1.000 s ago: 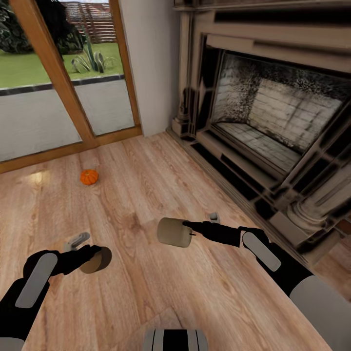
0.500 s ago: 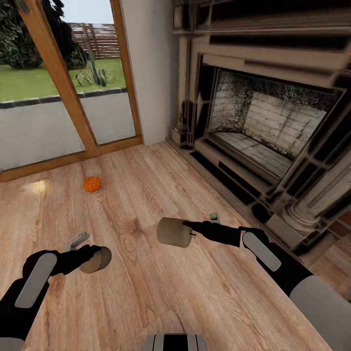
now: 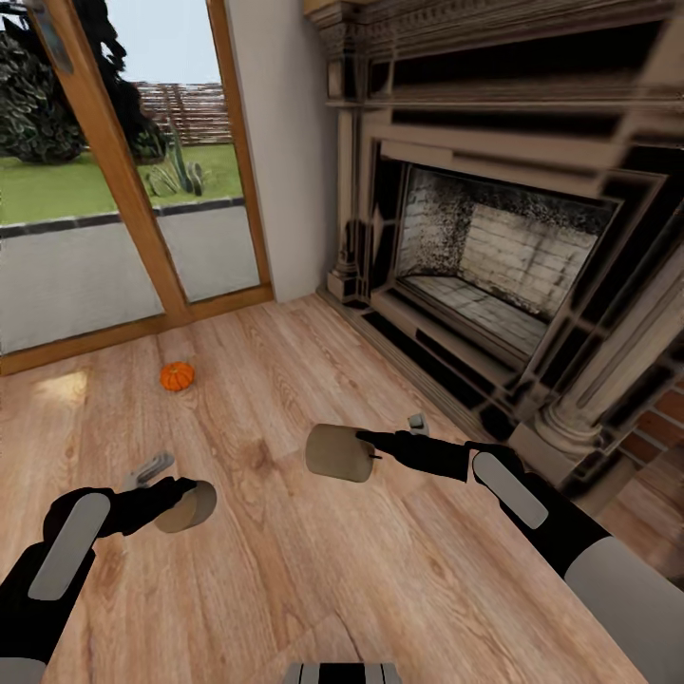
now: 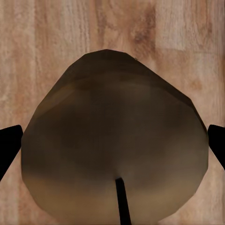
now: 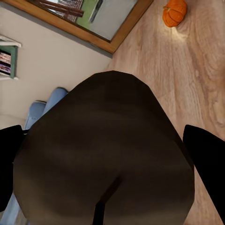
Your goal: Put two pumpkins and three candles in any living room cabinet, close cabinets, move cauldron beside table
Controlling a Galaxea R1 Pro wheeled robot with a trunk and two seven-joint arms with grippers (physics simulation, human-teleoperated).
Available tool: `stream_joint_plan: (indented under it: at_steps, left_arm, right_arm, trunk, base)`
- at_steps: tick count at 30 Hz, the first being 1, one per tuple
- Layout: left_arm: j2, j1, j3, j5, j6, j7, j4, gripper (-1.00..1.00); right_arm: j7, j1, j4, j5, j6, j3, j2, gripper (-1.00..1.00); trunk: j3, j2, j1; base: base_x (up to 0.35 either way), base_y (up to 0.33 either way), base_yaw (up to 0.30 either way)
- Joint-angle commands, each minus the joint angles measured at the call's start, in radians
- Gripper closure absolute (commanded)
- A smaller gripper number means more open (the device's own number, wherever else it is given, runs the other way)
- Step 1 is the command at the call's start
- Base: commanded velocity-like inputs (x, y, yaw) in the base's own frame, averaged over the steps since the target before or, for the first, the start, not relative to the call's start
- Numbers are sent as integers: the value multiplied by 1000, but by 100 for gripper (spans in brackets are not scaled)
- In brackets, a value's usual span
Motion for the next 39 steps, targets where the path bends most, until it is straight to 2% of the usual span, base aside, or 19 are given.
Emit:
stream_joint_plan:
  at_steps: [1, 30, 39]
  left_arm:
    - [0, 0, 0, 10, 3, 10, -1, 100]
    - [0, 0, 0, 10, 3, 10, -1, 100]
    - [0, 0, 0, 10, 3, 10, -2, 100]
  right_arm:
    - [0, -1, 0, -5, 3, 2, -1, 100]
    - [0, -1, 0, -5, 3, 2, -2, 100]
    - [-1, -1, 0, -5, 3, 2, -1, 100]
  trunk:
    - [3, 0, -1]
    - [124, 7, -14]
    - [166, 9, -18]
  base:
    - [-11, 5, -1]
    - [-84, 38, -57]
    - [-147, 82, -205]
